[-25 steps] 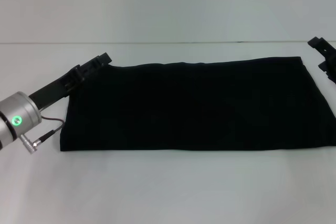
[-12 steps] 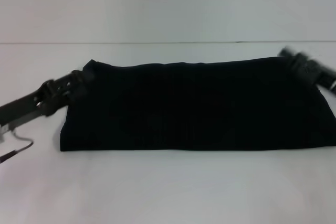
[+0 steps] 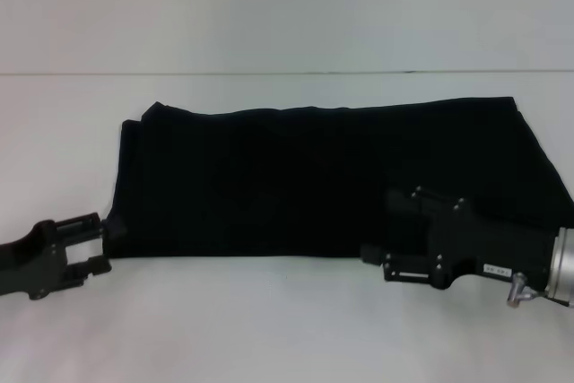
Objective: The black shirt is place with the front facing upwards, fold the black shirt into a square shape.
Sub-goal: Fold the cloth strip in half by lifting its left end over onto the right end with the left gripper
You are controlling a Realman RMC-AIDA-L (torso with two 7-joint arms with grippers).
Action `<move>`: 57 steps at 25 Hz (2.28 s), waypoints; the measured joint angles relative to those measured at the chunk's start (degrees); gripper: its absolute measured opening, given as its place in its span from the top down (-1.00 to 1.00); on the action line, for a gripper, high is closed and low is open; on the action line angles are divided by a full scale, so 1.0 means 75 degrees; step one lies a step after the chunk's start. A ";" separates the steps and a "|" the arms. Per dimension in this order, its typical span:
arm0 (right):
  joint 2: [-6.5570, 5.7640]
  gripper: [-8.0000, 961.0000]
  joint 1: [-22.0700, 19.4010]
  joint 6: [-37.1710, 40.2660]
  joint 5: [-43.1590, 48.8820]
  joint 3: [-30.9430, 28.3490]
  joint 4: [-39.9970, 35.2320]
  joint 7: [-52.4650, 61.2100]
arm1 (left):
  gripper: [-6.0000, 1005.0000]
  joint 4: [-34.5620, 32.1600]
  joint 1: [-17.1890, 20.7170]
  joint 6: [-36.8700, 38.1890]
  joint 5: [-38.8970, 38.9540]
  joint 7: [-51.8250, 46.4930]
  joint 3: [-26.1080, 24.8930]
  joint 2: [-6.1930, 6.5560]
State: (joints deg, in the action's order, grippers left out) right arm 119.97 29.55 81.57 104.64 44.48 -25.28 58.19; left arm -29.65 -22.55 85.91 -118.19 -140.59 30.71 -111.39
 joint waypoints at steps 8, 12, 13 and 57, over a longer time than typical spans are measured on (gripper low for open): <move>0.0021 -0.90 0.0022 -0.0268 0.0008 0.0227 0.0032 -0.0211 | -0.50 0.0036 -0.0104 -0.0497 -0.0181 -0.0685 -0.0023 -0.0038; 0.0024 -0.90 0.0017 -0.0404 0.0014 0.0257 0.0047 -0.0213 | -0.50 0.0075 -0.0118 -0.0692 -0.0233 -0.1052 0.0007 -0.0038; 0.0023 -0.90 0.0021 -0.0427 0.0015 0.0262 0.0061 -0.0220 | -0.50 0.0099 -0.0124 -0.0732 -0.0245 -0.1096 0.0010 -0.0037; 0.0035 -0.91 -0.0002 -0.0340 -0.0044 0.0217 0.0181 -0.0342 | -0.21 0.0690 -0.1084 -0.2328 -0.0284 -0.1273 0.0715 -0.0087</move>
State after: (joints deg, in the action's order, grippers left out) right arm 120.23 29.53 79.02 104.31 46.11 -23.92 55.63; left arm -24.48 -30.68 68.44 -120.32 -150.13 36.08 -112.04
